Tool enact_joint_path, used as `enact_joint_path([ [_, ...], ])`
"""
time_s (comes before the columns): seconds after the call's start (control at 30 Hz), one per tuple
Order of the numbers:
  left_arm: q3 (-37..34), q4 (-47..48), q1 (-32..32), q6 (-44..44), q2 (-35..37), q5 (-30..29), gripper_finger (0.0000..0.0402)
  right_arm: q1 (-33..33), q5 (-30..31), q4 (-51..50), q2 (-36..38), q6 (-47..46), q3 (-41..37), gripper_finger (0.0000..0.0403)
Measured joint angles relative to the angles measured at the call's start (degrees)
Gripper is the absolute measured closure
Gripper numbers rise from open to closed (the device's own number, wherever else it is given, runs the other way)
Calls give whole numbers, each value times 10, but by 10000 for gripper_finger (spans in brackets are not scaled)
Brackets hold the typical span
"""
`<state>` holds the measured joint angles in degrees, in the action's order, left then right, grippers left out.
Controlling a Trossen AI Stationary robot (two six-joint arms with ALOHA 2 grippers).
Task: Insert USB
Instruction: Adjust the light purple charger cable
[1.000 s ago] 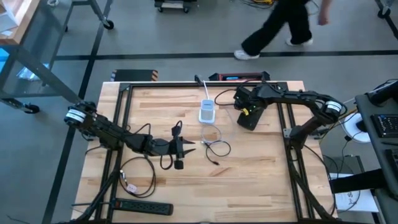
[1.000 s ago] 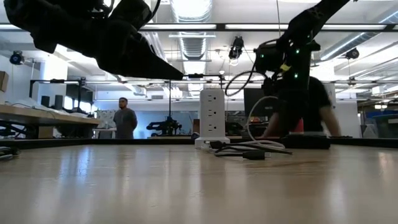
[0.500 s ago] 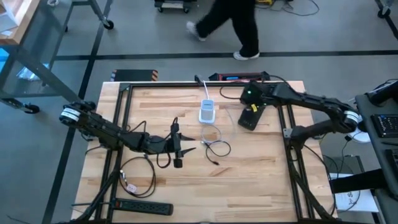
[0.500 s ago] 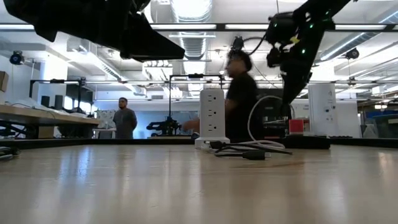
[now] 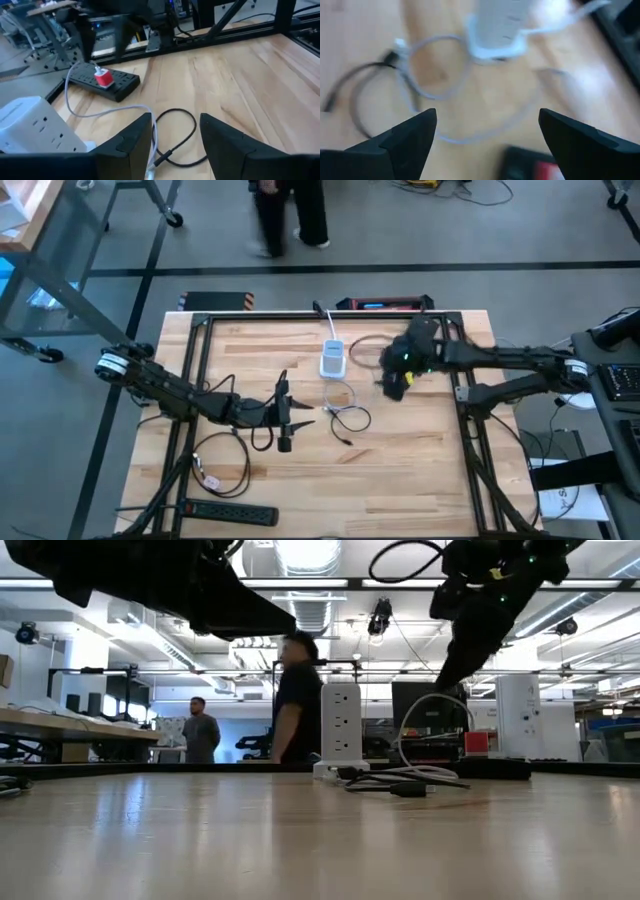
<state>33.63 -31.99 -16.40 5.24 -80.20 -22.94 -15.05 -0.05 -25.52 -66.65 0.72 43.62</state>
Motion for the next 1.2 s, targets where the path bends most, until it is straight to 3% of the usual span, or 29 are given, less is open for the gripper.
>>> enact_joint_path([
  [0.2, 0, -5, 0, -15, -12, 0, 262, 77, 2, 187, -77, -13, -60, 59],
  [0.4, 0, -28, 0, -33, -37, 0, 274, 80, 29, 247, -185, -23, -68, 74],
  [0.6, 0, -29, 0, -29, -50, 0, 286, 75, 30, 245, -265, -23, -49, 168],
  [0.9, 0, -34, 0, -26, -50, 0, 301, 75, -5, 183, -258, 1, -30, 384],
  [1.1, 0, -34, 0, -28, -50, 0, 309, 78, 11, 72, -212, -21, -31, 387],
  [1.2, 0, -34, 0, -28, -50, 0, 312, 86, 17, 122, -196, -19, -31, 396],
])
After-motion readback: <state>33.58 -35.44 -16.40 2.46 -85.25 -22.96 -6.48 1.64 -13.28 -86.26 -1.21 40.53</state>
